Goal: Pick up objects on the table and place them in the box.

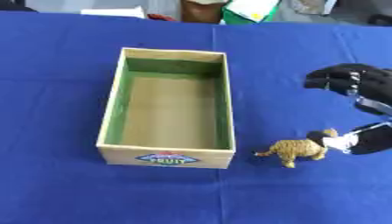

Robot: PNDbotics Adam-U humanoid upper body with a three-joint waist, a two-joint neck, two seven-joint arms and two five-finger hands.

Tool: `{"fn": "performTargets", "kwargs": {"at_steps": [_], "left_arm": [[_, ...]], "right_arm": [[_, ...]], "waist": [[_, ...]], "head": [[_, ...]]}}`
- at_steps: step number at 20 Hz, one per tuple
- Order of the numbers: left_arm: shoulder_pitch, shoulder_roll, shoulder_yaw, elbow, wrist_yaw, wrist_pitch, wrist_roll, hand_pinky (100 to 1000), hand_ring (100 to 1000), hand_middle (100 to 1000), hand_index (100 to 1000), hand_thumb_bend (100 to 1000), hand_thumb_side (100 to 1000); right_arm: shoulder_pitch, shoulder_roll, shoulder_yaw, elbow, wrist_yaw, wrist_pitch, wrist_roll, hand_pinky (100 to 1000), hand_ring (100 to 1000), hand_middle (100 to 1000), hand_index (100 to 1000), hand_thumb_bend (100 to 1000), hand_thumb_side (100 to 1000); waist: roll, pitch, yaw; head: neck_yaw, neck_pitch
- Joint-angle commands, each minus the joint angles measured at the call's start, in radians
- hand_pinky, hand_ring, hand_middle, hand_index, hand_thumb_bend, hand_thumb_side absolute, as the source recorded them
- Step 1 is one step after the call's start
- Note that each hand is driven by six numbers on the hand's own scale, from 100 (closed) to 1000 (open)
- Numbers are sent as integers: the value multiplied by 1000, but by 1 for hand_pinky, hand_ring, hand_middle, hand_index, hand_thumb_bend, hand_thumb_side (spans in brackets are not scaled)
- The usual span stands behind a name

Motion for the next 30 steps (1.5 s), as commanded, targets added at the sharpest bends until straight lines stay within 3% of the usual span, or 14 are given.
{"fn": "performTargets", "kwargs": {"at_steps": [1, 5, 8, 12, 17, 22, 23, 30], "left_arm": [[-10, 24, 5, -17, -3, 1, -3, 490, 551, 530, 680, 100, 465], [-12, 22, 4, -17, -2, 1, -4, 490, 551, 529, 679, 100, 463], [-13, 22, 3, -17, -2, 0, -5, 490, 551, 529, 679, 100, 464], [-12, 19, 1, -17, -1, 1, -8, 490, 552, 529, 679, 100, 463], [-14, 17, -1, -17, -1, 0, -16, 491, 552, 529, 679, 100, 464], [-14, 16, -1, -17, 0, 0, -20, 491, 552, 529, 679, 100, 464], [-14, 16, -1, -17, 0, 0, -21, 491, 552, 529, 678, 100, 465], [-15, 13, -1, -17, -1, -1, -26, 491, 553, 529, 678, 100, 464]], "right_arm": [[3, -11, 2, -15, 53, 23, 35, 972, 964, 957, 1000, 446, 671], [20, -7, 33, -15, 90, 43, 42, 967, 955, 951, 1000, 609, 645], [29, -9, 53, -15, 114, 60, 45, 963, 951, 941, 1000, 659, 646], [18, -16, 64, -15, 160, 81, 11, 937, 917, 885, 996, 612, 670], [17, -19, 104, -15, 215, 100, -39, 940, 912, 860, 967, 559, 633], [15, -21, 120, -15, 208, 105, -38, 939, 909, 854, 964, 542, 627], [16, -21, 122, -15, 206, 104, -37, 936, 904, 845, 948, 455, 608], [18, -25, 143, -15, 169, 108, 16, 936, 903, 831, 930, 354, 606]], "waist": [[2, -14, 1], [0, -12, 6], [-1, -10, 9], [-1, -9, 12], [-1, -7, 17], [-2, -6, 19], [-3, -5, 20], [-4, -3, 25]], "head": [[0, -1], [-4, -5], [-6, -6], [-8, -8], [-11, -7], [-13, -7], [-13, -7], [-14, -10]]}}
